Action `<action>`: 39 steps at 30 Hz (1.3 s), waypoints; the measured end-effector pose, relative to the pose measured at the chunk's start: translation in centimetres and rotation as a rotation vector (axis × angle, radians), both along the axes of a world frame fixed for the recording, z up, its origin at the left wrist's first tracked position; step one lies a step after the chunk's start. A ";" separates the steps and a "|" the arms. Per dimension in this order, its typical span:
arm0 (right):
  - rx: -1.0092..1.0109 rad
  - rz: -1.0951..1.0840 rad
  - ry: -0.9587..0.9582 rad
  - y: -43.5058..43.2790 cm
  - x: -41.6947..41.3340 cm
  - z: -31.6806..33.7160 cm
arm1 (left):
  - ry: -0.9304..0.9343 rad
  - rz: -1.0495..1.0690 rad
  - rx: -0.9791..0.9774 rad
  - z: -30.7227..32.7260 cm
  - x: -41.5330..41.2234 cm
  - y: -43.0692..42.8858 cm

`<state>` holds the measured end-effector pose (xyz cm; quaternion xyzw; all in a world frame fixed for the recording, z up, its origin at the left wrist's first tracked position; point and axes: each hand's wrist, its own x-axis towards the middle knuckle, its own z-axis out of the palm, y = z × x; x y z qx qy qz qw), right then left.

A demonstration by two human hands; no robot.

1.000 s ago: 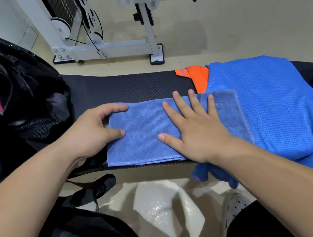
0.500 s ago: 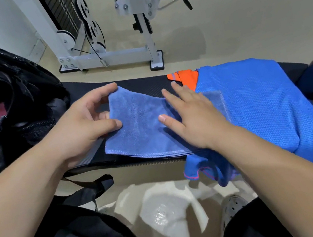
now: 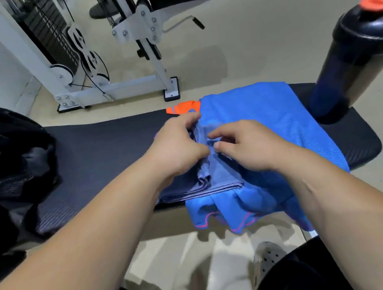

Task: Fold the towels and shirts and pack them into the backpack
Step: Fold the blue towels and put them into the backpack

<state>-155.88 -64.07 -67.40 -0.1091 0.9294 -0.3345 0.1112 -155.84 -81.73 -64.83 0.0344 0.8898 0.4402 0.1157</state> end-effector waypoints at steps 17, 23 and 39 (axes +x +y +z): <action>-0.160 -0.085 0.002 0.9 -1.3 -0.1 | 0.492 -0.065 -0.430 -2.8 1.4 -1.6; 0.088 -0.033 0.032 0.7 -1.0 -0.4 | 0.231 -0.260 -0.789 -6.3 1.5 -0.3; 0.475 0.136 -0.068 -0.4 -1.0 -3.6 | 0.286 -0.179 -0.676 -6.9 2.0 -1.0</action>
